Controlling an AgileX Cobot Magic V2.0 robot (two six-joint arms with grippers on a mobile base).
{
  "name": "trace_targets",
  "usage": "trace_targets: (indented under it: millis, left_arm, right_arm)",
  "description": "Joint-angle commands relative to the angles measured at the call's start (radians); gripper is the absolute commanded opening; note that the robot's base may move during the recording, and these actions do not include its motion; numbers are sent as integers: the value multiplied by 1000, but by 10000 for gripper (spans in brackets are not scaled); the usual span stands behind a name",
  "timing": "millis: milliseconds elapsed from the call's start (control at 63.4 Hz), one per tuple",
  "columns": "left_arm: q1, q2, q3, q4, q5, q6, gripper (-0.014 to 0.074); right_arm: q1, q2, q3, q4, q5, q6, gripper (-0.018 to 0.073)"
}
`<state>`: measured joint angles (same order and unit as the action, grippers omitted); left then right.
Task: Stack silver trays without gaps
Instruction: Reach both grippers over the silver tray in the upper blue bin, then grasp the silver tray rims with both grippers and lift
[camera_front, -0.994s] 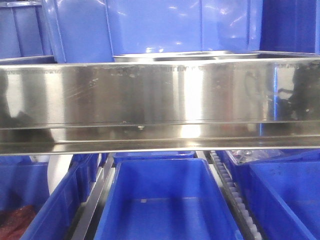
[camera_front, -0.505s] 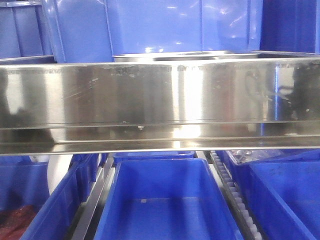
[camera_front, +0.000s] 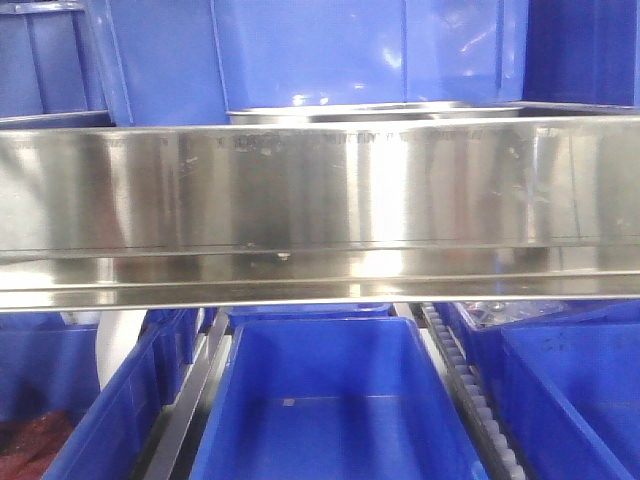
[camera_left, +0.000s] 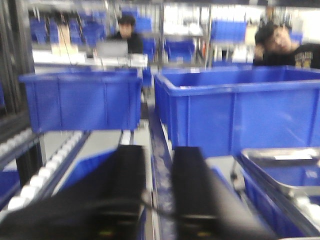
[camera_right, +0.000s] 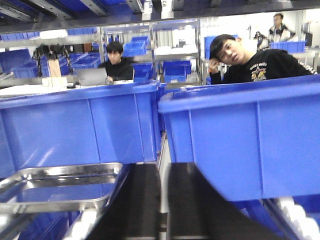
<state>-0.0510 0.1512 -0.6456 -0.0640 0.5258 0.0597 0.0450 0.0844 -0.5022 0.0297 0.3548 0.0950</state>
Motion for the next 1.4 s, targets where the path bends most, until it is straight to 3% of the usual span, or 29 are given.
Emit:
trace_targets:
  millis: [0,63,110,205,253,316,458,663,837,1042,1152,1294,1389]
  left_arm:
    - [-5,107,-117,-28,26,-1,322]
    - [-5,176,-175,-43,61,-1,411]
    - [-5,229,-206,-54,86,9,439]
    - [-61,310,-254,-154,75,185,444]
    - [-109,349,-269,-245,71,299,444]
    - [-185,412,-291,-335,88,387,444]
    - [-359,588,-371,-361,162,403,444]
    - [-526,883,-568,-353,167,398,444]
    - [-548,1143,-834,-328,282,271,443]
    - [-544,1370,-1104,-31,468,-85,443]
    - [-544,1461,-1200,64,528,-247,443]
    - [-541,1540,-1235,96,531,-371,444]
    - [-531,1581,-1237,102,527,-400,444]
  right_arm:
    - [3,99,-110,-11,-23,-7,481]
    - [3,158,-154,-12,-12,-12,601]
    - [3,207,-177,-12,-5,-20,640]
    - [19,293,-221,-11,1,-25,610]
    - [42,330,-237,2,2,-25,607]
    - [85,387,-264,20,10,-25,601]
    - [216,531,-362,25,82,-25,601]
    - [361,795,-560,25,222,-25,601]
    - [363,1014,-780,21,388,-25,601]
    - [302,1235,-1039,21,640,-6,601]
    - [256,1339,-1166,21,727,77,601]
    - [220,1438,-1253,21,745,101,601]
    - [219,1498,-1283,21,747,101,601]
